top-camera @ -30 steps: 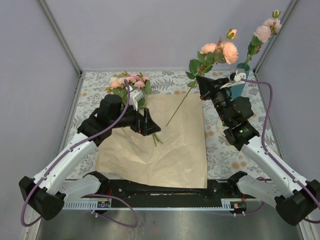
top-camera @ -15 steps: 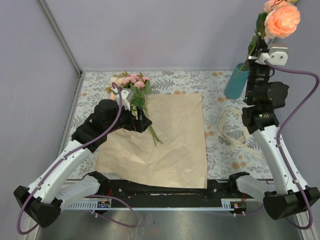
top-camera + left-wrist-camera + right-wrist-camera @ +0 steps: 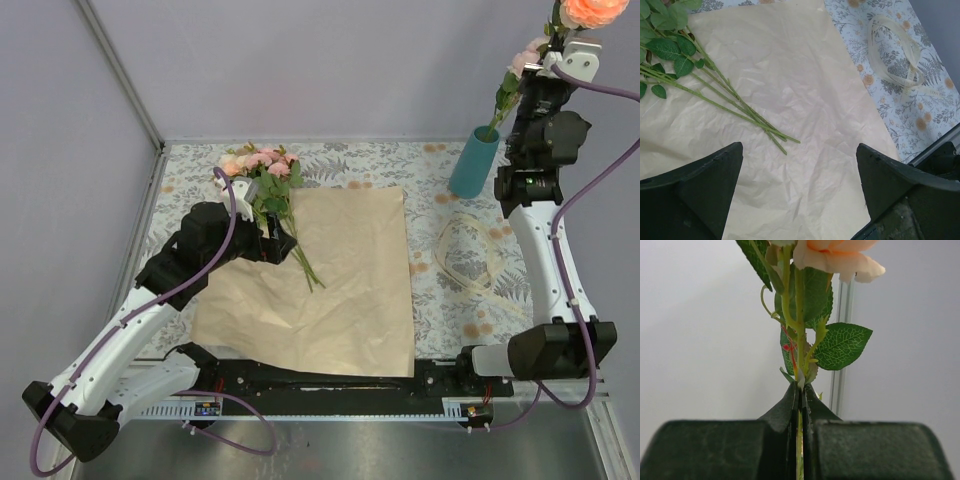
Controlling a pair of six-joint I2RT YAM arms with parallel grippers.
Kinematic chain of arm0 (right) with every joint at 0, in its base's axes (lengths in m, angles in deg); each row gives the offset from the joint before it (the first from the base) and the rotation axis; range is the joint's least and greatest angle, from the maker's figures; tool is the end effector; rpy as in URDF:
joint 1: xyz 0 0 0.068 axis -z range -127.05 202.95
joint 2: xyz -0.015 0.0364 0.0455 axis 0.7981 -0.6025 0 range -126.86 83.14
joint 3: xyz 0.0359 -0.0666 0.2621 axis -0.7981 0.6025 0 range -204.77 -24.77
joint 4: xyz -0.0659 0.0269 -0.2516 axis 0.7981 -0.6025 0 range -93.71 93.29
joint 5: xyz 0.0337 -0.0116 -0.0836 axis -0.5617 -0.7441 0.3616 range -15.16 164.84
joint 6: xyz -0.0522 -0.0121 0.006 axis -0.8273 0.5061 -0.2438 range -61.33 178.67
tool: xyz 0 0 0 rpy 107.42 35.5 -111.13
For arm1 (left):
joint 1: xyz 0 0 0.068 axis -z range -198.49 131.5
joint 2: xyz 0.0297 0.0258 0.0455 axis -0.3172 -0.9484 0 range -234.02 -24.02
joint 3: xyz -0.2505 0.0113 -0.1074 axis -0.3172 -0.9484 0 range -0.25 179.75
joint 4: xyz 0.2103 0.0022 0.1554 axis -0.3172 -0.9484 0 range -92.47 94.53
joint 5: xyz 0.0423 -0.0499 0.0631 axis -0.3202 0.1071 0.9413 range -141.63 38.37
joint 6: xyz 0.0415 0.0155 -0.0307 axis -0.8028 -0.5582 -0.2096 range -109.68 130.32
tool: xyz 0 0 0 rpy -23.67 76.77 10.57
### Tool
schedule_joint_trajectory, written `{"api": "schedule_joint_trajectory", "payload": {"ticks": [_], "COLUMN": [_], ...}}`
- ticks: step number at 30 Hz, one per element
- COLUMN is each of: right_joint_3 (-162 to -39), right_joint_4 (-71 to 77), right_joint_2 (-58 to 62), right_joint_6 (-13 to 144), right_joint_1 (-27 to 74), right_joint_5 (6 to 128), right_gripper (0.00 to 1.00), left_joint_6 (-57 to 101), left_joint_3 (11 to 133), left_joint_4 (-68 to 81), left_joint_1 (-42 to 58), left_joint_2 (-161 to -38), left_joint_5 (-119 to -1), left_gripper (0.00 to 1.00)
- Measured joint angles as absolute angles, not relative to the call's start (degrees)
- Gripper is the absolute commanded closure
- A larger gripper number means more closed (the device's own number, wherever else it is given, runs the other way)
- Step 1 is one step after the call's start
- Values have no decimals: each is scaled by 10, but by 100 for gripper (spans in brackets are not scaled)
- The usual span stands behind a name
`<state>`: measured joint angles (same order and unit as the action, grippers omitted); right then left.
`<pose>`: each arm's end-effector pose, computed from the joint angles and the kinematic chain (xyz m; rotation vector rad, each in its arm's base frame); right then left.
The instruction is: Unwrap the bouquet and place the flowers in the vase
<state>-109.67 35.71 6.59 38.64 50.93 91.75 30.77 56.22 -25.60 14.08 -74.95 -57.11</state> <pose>0.2743 -0.0006 0.5358 0.1092 0.8964 -0.4196 0.1593 -0.1057 0.3563 0.2810 2.0462 -0.6801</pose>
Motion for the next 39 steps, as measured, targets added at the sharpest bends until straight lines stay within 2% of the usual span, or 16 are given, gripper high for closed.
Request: {"api": "schedule_joint_trajectory", "payload": {"ticks": [20, 26, 29, 39], "right_joint_3": [-1107, -1098, -1090, -1084], "right_joint_4": [373, 335, 322, 217], "right_joint_2": [-112, -125, -127, -140], "right_joint_6": [458, 483, 503, 601], "right_joint_1": [552, 555, 557, 564], "right_joint_5": [864, 857, 858, 875], "right_gripper": [100, 94, 84, 66], "left_joint_6": [302, 300, 300, 298], "left_joint_3": [562, 562, 562, 562], "left_joint_4": [-258, -258, -258, -258], "left_joint_1": [141, 141, 141, 141], "left_joint_2": [-740, -735, -735, -734], "left_joint_5": [-554, -549, -547, -547], "left_gripper": [1, 1, 1, 1]}}
